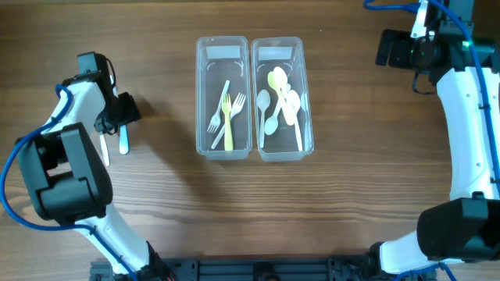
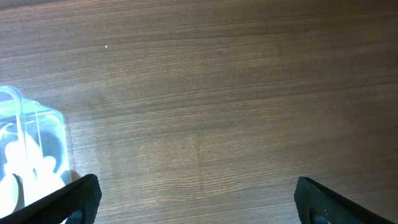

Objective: Pack container
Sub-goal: 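Grasp the light blue fork with the left gripper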

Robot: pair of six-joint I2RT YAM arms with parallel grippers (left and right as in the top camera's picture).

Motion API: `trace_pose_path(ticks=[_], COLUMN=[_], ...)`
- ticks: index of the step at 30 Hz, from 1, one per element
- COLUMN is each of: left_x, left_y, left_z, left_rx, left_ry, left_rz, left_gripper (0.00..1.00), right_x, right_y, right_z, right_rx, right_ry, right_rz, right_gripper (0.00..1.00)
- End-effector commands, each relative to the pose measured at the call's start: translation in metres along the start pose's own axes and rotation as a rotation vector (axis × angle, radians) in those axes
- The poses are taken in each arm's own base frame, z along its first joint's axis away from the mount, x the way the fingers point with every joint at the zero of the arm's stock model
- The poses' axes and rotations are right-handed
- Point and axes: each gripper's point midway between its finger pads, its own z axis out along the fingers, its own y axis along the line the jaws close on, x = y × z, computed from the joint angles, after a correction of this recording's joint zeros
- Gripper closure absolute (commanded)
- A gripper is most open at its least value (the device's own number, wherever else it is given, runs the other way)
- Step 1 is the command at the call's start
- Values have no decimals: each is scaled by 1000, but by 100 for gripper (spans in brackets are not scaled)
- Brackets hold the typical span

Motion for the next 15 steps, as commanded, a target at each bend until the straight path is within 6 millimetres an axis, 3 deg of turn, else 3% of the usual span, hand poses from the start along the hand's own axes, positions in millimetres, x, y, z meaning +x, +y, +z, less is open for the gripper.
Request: trace_pose_path(ticks=[1,8,11,15], left_x=[2,8,8,10], left_y=[-4,-4,-5,-5], left_z=[12,23,23,23], left_rx=[19,17,21,26], left_ry=[27,58,59,68], left_rz=[17,20,19,18], left_gripper=[34,38,69,91], right_x=[0,0,0,0], right_y=[-1,-1,-1,-1], right_z=[3,3,3,3], right_rx=[12,13,13,12], right_ry=[4,3,4,3], right_rz=[-10,-9,-10,-9], right_gripper=[0,0,0,0])
